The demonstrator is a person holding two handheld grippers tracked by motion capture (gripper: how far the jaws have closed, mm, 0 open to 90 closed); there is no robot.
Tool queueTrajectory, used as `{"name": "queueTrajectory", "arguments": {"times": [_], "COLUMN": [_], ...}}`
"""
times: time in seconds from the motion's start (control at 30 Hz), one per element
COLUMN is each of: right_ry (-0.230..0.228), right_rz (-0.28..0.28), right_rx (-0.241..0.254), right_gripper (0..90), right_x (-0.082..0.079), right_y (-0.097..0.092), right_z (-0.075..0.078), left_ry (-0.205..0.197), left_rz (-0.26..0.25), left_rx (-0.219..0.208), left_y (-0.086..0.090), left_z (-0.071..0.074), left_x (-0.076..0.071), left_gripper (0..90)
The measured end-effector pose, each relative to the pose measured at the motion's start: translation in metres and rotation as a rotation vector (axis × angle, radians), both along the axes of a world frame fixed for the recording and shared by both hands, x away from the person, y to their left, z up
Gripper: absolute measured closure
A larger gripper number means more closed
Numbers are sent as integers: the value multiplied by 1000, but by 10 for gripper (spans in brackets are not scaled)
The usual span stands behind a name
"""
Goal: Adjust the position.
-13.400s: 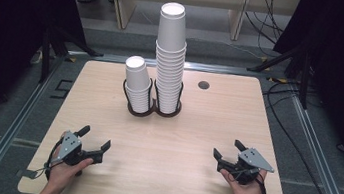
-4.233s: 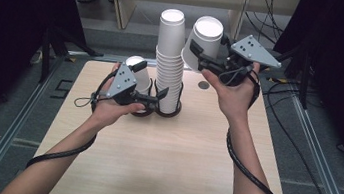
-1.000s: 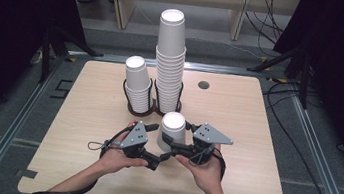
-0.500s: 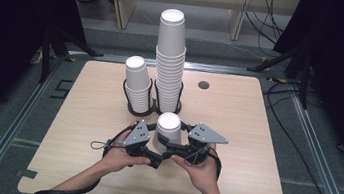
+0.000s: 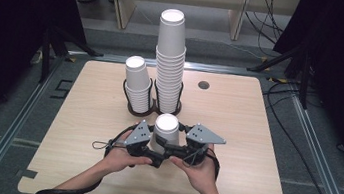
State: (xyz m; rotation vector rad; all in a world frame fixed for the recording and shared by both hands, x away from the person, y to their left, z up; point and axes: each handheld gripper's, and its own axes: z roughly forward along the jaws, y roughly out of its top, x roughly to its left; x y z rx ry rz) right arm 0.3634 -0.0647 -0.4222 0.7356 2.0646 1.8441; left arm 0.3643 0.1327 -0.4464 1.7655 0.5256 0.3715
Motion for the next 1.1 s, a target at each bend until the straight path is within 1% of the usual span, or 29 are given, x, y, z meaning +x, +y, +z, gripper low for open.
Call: {"name": "queueTrajectory", "arguments": {"times": [0.03,0.07,0.13,0.17,0.23,0.3,0.33,0.37,0.4,0.43,0.47,0.53,0.6,0.67,0.7,0.73,0.83,0.87,0.9,0.97,1.07,1.1], "right_ry": [0,-4,-8,-1,6,4,5,24,32,23,35,24,32,36,45,44,43,51,65,84,79,62], "right_rz": [0,-4,-10,1,2,4,4,5,4,5,11,4,8,11,14,12,17,17,17,17,20,15], "right_rx": [-4,5,1,-1,3,1,-2,7,10,7,10,9,10,18,23,10,16,10,10,17,16,10], "right_gripper": [249,247,245,243,237,234,228,225,222,219,215,210,205,203,201,196,189,184,153,153,152,150], "right_x": [0,1,1,2,1,1,3,1,1,2,2,3,4,4,4,5,6,6,6,6,6,7], "right_y": [0,0,0,0,0,0,0,0,1,0,1,0,1,1,1,1,2,1,2,2,1,0], "right_z": [0,0,0,-1,0,0,-1,0,0,0,0,0,-1,-1,-1,-1,-2,-1,-1,-2,-2,-1], "left_ry": [1,3,3,1,-5,-13,-13,-17,-17,-27,-27,-35,-41,-41,-39,-39,-43,-45,-41,-43,-46,-48], "left_rz": [-6,-6,-6,-7,-10,-7,-5,-5,-5,-5,-5,-6,-9,-11,-9,-9,-14,-15,-15,-13,-11,-13], "left_rx": [10,7,6,7,3,3,19,23,23,37,37,44,59,53,63,72,61,60,73,73,78,90], "left_y": [1,2,2,2,2,3,4,4,4,6,6,6,8,7,8,9,9,9,11,11,13,14], "left_z": [0,0,0,0,0,0,1,2,2,2,2,2,3,2,3,3,2,2,4,4,5,5], "left_x": [1,1,1,1,1,1,1,1,1,1,1,1,1,1,1,1,2,2,2,2,3,4], "left_gripper": [68,74,84,84,99,113,118,123,129,134,139,147,155,158,162,170,176,179,183,185,186,186]}}
